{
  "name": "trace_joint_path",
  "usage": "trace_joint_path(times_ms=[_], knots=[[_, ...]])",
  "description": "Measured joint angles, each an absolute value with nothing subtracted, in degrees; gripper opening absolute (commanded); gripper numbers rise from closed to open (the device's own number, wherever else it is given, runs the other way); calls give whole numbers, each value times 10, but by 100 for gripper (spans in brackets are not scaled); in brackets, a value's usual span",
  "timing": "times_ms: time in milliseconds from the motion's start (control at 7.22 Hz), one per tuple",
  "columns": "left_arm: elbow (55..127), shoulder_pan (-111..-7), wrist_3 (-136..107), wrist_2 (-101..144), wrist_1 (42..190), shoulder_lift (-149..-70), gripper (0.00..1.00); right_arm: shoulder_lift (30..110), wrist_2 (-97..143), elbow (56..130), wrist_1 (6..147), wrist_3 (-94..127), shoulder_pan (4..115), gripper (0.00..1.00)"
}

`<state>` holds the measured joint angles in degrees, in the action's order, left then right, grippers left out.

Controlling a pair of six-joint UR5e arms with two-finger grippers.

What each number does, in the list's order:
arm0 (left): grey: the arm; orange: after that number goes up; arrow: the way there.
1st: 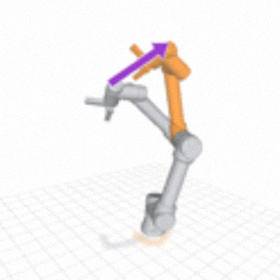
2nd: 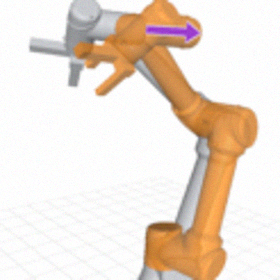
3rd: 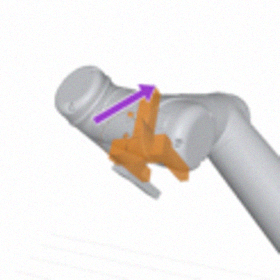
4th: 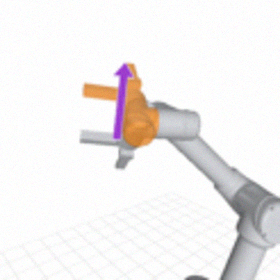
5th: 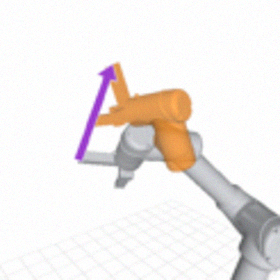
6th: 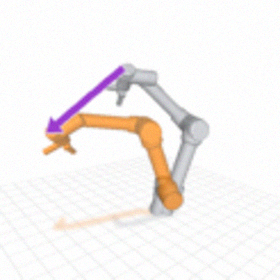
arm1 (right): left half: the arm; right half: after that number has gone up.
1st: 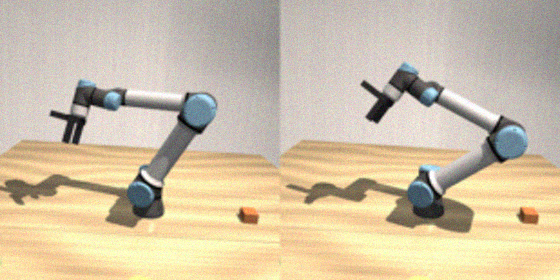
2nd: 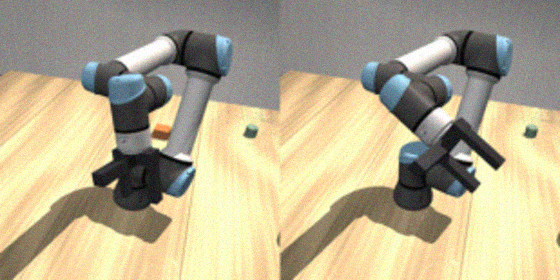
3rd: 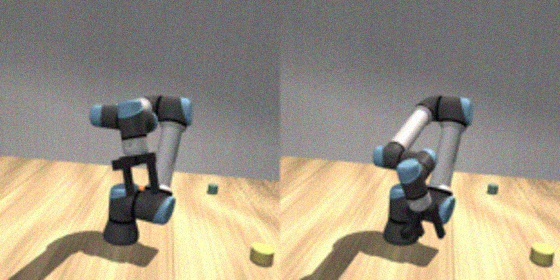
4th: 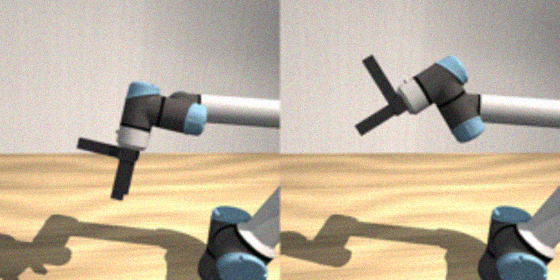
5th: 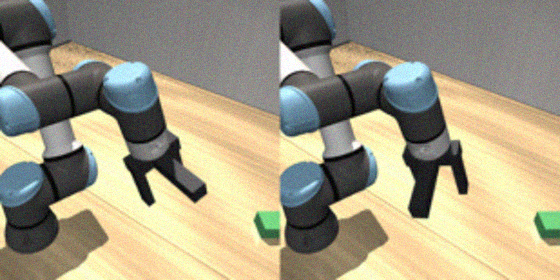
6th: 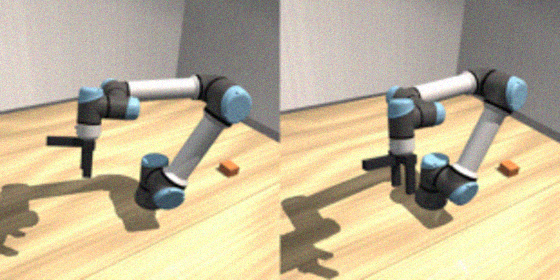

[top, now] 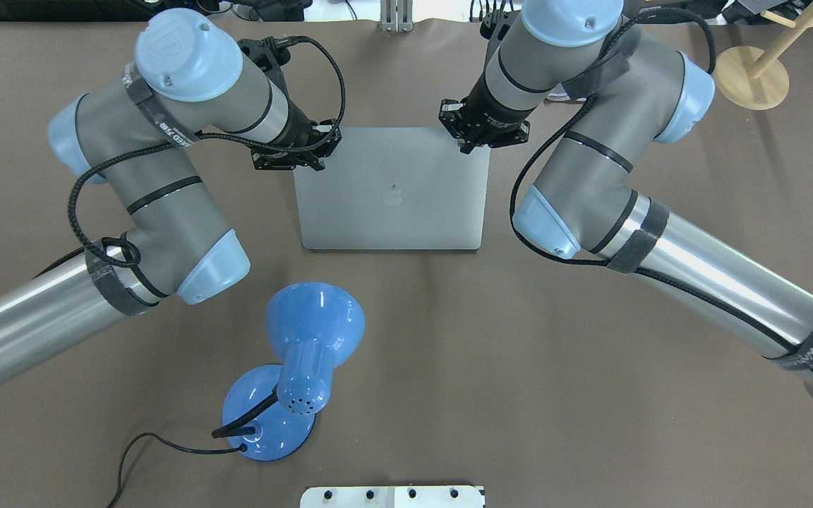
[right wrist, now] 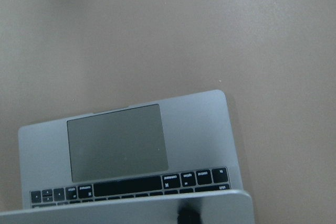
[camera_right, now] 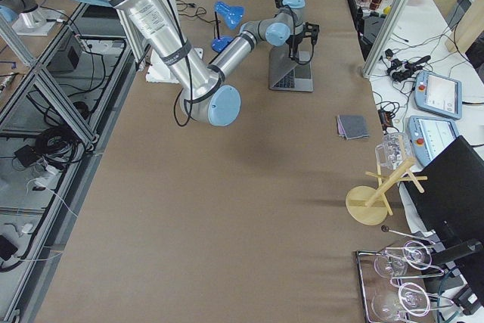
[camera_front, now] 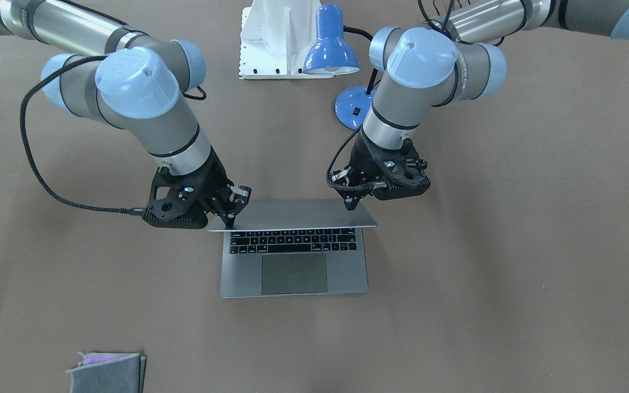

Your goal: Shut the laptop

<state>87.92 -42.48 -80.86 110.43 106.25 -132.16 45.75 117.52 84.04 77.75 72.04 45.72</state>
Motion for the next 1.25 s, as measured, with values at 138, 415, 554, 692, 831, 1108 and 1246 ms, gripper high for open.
trace_joint_path(times_ms=[138, 415, 554, 692, 831, 1108, 1246], knots=[[817, -426, -808, 1090, 1095, -1344, 0, 439, 1176, 792, 753, 719, 460, 0], [699, -424, -802, 1071, 1166, -1374, 0, 401, 1178, 691, 703, 717, 462, 0], [665, -419, -798, 1059, 1188, -1383, 0, 390, 1182, 651, 676, 717, 462, 0], [648, -417, -796, 1054, 1198, -1388, 0, 382, 1187, 628, 663, 717, 462, 0], [647, -416, -794, 1053, 1200, -1390, 0, 379, 1197, 622, 659, 718, 467, 0], [729, -442, -775, 1127, 1161, -1354, 0, 424, 1267, 682, 663, 713, 507, 0], [824, -475, -738, 1190, 1107, -1299, 0, 493, 1302, 756, 666, 696, 539, 0]])
